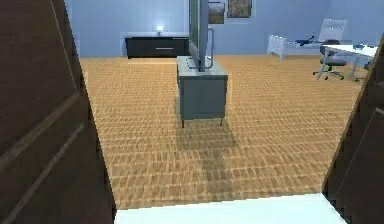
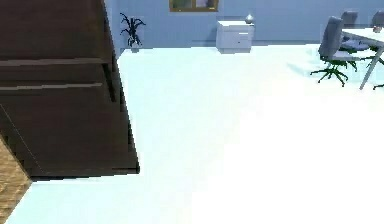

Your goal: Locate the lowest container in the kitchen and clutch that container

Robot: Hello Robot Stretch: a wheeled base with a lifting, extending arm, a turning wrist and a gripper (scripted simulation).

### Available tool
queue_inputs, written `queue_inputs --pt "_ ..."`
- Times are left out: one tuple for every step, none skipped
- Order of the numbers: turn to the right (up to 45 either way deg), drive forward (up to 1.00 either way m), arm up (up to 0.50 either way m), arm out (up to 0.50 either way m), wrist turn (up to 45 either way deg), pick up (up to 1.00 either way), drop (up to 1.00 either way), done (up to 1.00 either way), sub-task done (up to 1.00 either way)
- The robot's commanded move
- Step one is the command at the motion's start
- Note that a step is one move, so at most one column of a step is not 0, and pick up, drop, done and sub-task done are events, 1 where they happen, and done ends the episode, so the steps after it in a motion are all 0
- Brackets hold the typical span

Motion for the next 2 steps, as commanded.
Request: queue_inputs --pt "6.0 0.00 0.00 0.00 0.0 0.00 0.00 0.00 0.00" --pt "0.0 0.05 0.00 0.00 0.0 0.00 0.00 0.00 0.00"
